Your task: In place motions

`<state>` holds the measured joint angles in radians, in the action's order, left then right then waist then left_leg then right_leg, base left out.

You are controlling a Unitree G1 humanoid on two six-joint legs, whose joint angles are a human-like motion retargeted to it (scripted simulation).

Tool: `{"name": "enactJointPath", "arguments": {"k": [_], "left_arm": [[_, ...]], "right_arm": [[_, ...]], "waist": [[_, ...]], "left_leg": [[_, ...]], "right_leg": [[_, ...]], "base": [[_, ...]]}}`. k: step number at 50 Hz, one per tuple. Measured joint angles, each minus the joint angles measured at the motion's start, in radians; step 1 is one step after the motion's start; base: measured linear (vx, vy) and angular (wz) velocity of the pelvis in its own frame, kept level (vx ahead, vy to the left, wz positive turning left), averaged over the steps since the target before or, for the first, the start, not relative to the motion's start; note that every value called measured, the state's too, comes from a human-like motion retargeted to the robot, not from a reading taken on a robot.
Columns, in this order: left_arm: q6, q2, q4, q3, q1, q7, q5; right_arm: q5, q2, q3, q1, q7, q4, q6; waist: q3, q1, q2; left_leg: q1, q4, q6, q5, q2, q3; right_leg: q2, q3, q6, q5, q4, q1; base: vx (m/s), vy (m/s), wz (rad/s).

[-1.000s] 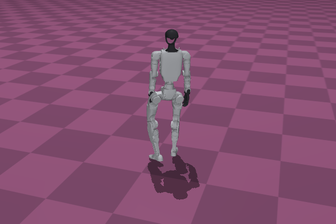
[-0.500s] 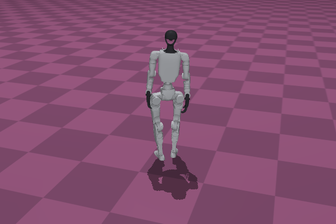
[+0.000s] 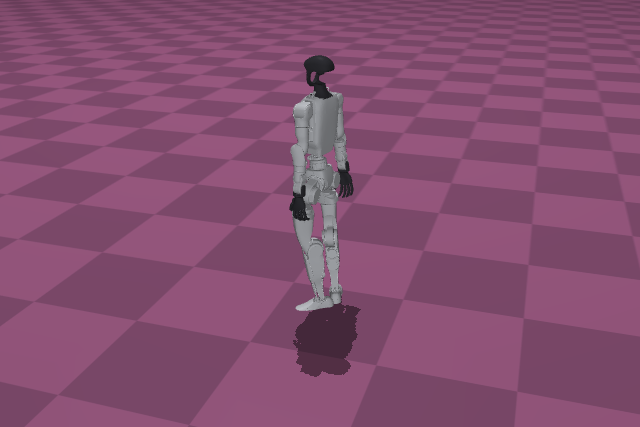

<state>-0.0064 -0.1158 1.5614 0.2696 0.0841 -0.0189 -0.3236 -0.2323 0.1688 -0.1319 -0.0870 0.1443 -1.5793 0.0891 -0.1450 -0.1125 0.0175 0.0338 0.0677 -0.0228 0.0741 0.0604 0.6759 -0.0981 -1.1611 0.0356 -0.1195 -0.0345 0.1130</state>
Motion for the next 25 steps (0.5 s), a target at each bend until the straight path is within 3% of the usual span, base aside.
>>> {"name": "enactJointPath", "arguments": {"k": [10, 16, 18, 20, 23, 25], "left_arm": [[0.011, 0.017, 0.057, 0.13, 0.072, 0.034, 0.085], [0.012, 0.045, 0.056, 0.124, 0.083, 0.02, 0.099], [0.022, 0.049, 0.054, 0.105, 0.063, 0.019, 0.082], [0.025, 0.05, 0.039, 0.077, 0.039, 0.02, 0.071], [0.026, 0.043, -0.001, 0.047, 0.007, -0.01, 0.062], [0.027, 0.035, -0.022, 0.016, -0.024, -0.024, 0.056]], "right_arm": [[-0.007, -0.038, 0.011, 0.062, 0.06, 0.089, -0.019], [-0.008, -0.047, 0.032, 0.062, 0.062, 0.166, -0.042], [-0.006, -0.044, 0.032, 0.054, 0.062, 0.183, -0.04], [-0.001, -0.039, 0.024, 0.048, 0.056, 0.185, -0.038], [-0.001, -0.032, 0.035, 0.051, 0.045, 0.153, -0.037], [0.0, -0.036, 0.03, 0.05, 0.036, 0.127, -0.031]], "waist": [[0.0, 0.126, -0.057], [0.018, 0.122, 0.002], [0.027, 0.167, 0.044], [0.036, 0.103, 0.108], [0.04, 0.048, 0.104], [0.049, 0.01, 0.096]], "left_leg": [[0.028, -0.026, 0.028, 0.014, -0.063, -0.116], [0.026, -0.01, 0.039, 0.042, -0.03, -0.193], [0.032, 0.003, 0.035, 0.04, 0.024, -0.175], [0.048, 0.027, 0.035, 0.055, 0.064, -0.292], [0.08, 0.041, 0.059, 0.054, 0.022, -0.387], [0.099, 0.04, 0.075, 0.036, -0.013, -0.463]], "right_leg": [[-0.015, -0.099, 0.043, 0.025, 0.0, 0.038], [-0.032, -0.143, 0.036, 0.111, -0.122, 0.094], [-0.086, -0.073, -0.019, 0.166, -0.27, 0.079], [-0.143, -0.031, -0.096, 0.189, -0.464, 0.053], [-0.215, 0.249, -0.065, 0.124, -0.661, -0.106], [-0.162, 0.456, 0.003, 0.082, -0.678, -0.215]], "base": [[0.23, -0.38, 0.52], [0.25, -0.29, 0.62], [0.26, -0.24, 0.21], [0.23, -0.27, 1.91], [0.11, -0.32, 1.88], [-0.01, -0.38, 1.96]]}}
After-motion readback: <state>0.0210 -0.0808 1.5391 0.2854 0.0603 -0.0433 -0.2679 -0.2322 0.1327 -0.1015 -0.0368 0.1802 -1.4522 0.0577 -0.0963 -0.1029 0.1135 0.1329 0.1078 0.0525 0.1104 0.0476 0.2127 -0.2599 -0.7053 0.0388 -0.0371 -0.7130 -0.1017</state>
